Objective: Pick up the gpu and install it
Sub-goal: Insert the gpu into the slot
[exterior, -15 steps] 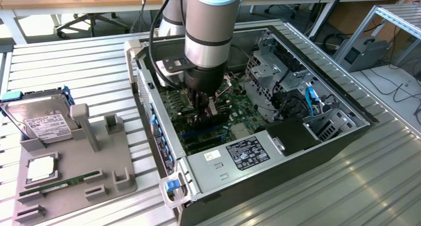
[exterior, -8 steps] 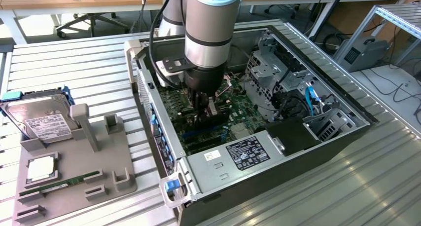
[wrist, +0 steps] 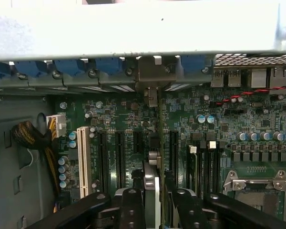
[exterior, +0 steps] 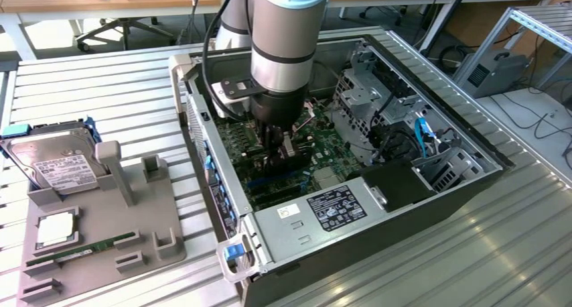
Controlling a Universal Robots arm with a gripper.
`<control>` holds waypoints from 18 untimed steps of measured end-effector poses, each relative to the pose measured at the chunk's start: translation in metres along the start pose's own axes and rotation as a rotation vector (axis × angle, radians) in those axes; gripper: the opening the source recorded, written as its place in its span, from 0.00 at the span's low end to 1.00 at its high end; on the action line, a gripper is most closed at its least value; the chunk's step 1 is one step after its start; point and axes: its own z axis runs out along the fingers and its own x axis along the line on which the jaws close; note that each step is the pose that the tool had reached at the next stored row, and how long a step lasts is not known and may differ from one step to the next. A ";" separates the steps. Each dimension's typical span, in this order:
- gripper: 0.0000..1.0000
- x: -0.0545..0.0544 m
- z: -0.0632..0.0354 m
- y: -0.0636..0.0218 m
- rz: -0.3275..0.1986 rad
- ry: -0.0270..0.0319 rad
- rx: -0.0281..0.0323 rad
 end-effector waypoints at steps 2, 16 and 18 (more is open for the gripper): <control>0.27 0.000 0.0000 0.0000 0.000 -0.0036 0.0000; 0.27 0.002 0.0001 0.0034 0.001 -0.0007 0.0000; 0.27 0.002 0.0001 0.0034 0.001 0.0003 0.0000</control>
